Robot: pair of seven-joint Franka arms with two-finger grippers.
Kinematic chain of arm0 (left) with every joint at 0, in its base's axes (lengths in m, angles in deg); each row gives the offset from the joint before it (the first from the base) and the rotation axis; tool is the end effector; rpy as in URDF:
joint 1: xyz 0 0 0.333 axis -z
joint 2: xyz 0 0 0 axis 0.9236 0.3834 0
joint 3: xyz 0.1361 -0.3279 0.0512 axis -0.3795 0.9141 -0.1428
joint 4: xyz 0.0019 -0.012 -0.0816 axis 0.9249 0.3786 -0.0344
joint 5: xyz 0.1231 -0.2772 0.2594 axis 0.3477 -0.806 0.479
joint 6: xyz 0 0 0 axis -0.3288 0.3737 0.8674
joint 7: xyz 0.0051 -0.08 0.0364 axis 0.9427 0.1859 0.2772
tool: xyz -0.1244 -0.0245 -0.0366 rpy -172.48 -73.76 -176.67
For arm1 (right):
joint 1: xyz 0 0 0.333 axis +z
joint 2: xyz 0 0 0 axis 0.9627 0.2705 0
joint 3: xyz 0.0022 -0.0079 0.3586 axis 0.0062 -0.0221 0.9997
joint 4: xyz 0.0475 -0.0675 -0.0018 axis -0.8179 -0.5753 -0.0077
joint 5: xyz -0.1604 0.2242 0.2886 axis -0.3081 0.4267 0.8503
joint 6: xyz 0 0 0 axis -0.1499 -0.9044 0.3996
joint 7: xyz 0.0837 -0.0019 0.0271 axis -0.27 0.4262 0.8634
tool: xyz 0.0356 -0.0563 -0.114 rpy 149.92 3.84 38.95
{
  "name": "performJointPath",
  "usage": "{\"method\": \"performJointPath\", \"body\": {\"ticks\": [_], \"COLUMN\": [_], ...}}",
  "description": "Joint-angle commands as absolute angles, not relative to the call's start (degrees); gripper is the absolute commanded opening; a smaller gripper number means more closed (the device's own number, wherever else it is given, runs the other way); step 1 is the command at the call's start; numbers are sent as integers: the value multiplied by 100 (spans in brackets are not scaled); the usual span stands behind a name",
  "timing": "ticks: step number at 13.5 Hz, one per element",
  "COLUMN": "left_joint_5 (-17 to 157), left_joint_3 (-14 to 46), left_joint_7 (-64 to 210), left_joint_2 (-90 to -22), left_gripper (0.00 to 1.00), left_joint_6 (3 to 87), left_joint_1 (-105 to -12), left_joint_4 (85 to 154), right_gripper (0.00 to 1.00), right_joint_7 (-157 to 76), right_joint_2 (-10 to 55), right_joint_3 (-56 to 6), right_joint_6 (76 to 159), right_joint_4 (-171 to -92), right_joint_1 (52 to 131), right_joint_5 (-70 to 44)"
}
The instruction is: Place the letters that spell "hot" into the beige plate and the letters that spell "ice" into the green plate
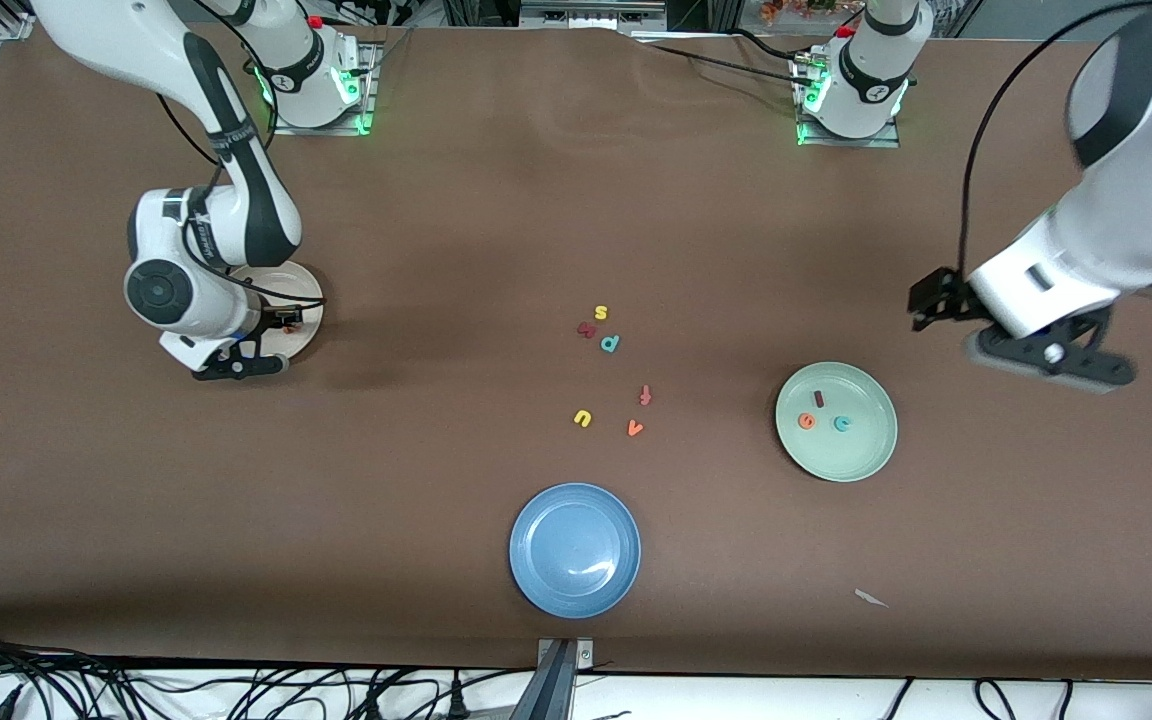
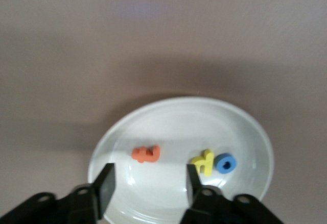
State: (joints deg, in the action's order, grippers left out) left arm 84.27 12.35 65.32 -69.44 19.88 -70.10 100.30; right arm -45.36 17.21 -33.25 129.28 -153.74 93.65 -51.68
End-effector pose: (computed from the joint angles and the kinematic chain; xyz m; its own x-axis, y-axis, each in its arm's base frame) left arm 0.6287 -0.0996 0.6041 0.9746 -0.2238 -0.0023 -0.2237 -0.9738 -0.0405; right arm 0.5654 0.0549 0.2623 0.9732 0.1041 -0.2050 0.1252 -0.9878 0.0928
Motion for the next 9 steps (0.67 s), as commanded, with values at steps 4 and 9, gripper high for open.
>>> {"method": "performJointPath", "body": {"ticks": [4,9], "left_joint_5": [8269,7978], "left_joint_3": [-116,-217], "left_joint_7": [6494,6459], "left_joint_2": [-7678,-8100], "left_gripper": [100,100], "left_joint_6": [1951,1829], "left_joint_1": [-5913,-5919], "left_joint_4": [10576,11174], "right_gripper": [99,99], "right_joint_7": [-4746,-5036], "right_joint_2": [590,641], "right_joint_3": [-3367,-3437], "right_joint_6": [11651,10692], "right_joint_4": [-14412,-13137], "right_joint_1": [9338,9329], "right_joint_5": [-5127,-5145]}}
